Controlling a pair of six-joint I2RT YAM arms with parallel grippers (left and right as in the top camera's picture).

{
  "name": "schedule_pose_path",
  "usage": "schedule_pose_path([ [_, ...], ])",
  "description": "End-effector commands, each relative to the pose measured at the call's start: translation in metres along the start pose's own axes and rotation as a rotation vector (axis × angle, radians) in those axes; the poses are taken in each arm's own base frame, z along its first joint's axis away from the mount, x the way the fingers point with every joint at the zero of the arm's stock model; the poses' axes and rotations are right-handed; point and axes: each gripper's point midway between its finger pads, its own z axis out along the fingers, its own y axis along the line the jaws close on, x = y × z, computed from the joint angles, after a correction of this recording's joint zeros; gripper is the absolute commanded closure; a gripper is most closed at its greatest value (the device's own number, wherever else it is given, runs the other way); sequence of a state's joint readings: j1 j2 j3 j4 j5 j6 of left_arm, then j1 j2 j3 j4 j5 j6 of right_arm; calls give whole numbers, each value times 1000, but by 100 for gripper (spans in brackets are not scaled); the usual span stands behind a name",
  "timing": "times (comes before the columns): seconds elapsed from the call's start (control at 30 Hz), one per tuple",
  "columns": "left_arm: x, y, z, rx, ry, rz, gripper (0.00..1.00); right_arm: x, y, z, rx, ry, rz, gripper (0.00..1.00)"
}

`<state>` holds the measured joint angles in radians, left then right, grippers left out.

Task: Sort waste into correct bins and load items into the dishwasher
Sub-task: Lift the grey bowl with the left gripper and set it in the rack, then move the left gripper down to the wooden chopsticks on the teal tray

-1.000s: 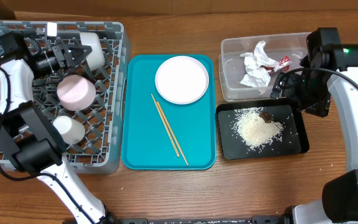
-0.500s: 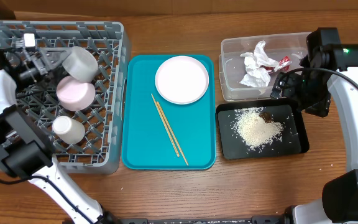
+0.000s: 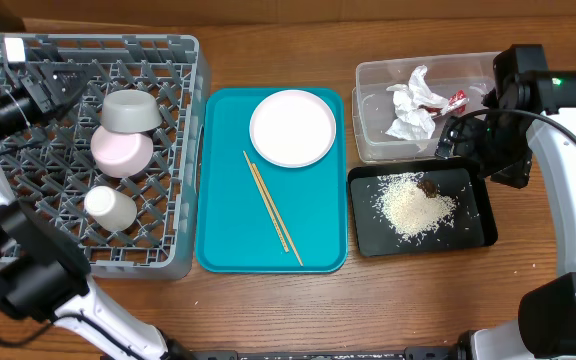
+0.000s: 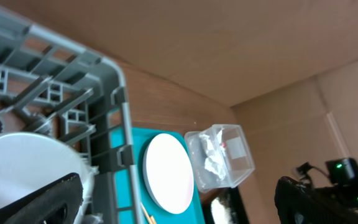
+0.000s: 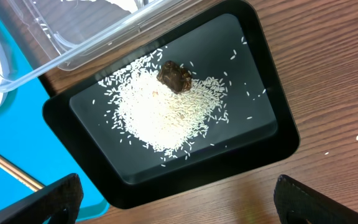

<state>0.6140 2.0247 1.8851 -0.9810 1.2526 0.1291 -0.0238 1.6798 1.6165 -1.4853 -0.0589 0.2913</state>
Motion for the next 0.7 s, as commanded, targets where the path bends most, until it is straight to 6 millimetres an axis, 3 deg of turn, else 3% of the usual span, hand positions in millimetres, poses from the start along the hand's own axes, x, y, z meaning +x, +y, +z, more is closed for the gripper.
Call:
schedule_pose_path([
  [0.0,1,-44,3,-82,20,104,0,-1,-1,-13,-4,-47,-3,0],
  [0.1,11,-65,17,-153,66,156,0,-1,-1,-13,-4,-47,-3,0],
  [0.23,38,-82,51,-274,178,222,0,-1,-1,-13,-4,-47,-3,0],
  [0.43,105,-107,120,-365,412,340,0,-1,-1,-13,-4,-47,-3,0],
  [0.67,164,-119,174,-575,582,598,0,-1,-1,-13,-4,-47,-4,0],
])
